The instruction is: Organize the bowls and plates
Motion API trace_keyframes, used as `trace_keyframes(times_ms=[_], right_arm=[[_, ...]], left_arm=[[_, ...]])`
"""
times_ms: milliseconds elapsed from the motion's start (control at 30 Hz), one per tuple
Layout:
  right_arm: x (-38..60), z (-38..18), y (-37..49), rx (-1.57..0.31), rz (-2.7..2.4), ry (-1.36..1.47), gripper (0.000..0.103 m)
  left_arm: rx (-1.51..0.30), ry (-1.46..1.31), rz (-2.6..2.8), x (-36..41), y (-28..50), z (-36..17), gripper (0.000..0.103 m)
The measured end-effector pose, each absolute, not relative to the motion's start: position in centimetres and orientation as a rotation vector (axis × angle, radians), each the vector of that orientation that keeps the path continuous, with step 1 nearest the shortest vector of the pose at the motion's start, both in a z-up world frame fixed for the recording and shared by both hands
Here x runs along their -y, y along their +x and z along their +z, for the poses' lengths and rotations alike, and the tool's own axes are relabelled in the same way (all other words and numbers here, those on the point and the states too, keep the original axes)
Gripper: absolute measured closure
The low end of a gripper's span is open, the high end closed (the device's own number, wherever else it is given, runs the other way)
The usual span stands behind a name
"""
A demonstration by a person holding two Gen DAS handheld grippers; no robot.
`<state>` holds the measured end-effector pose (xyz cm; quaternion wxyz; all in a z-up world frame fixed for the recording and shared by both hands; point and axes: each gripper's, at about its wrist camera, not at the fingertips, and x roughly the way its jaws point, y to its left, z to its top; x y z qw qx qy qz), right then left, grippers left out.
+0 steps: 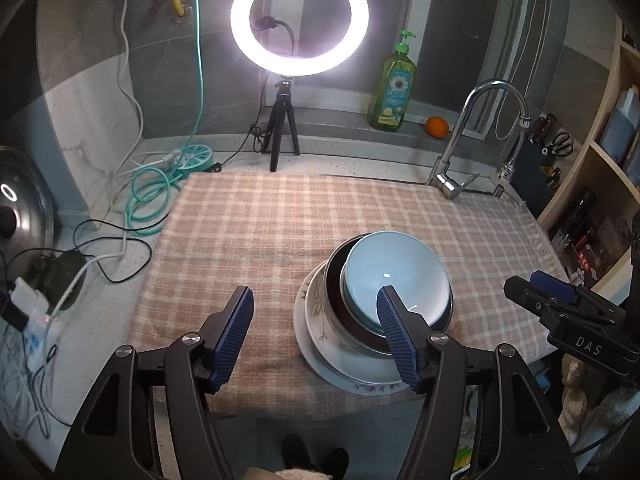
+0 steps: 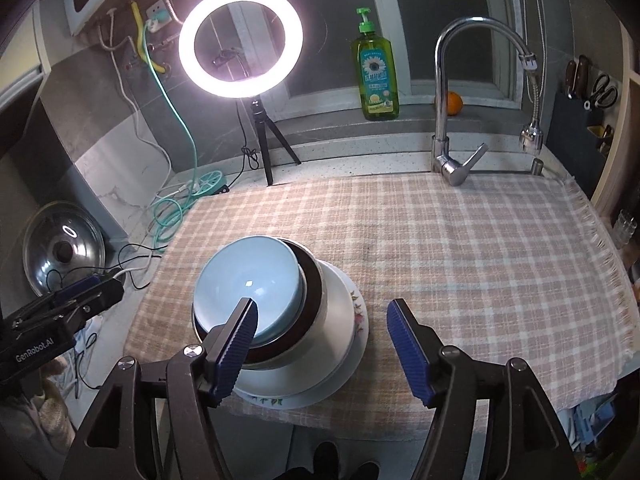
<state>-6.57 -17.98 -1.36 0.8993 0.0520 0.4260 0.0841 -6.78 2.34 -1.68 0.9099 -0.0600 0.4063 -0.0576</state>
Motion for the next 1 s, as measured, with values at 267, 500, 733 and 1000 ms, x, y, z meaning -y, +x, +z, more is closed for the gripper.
trace_keyframes(times_ms=[267,500,733,1000], right_arm=[[17.9,-1.0,-6.8,-0.875,0.193,0.111,0.037],[18.3,-0.8,-6.9,-0.871,0.184,0.109,0.037],[18.6,-0.8,-6.9,-0.87,0.179,0.109,0.037],[18.5,-1.1,-6.8,-0.879,0.178,0.106,0.037]], left_arm=[[-0.831,-0.119,-0.111,-2.1,-7.1,-1.0,0.032],[-0.815,-0.109,-0.125,-1.5,-7.2,-0.5,0.032],[-0.816,-0.101,-0.132,-1.2,-7.3,-0.5,0.032],[-0.808,-0.101,-0.129,-1.2,-7.3,-0.4,0.032]])
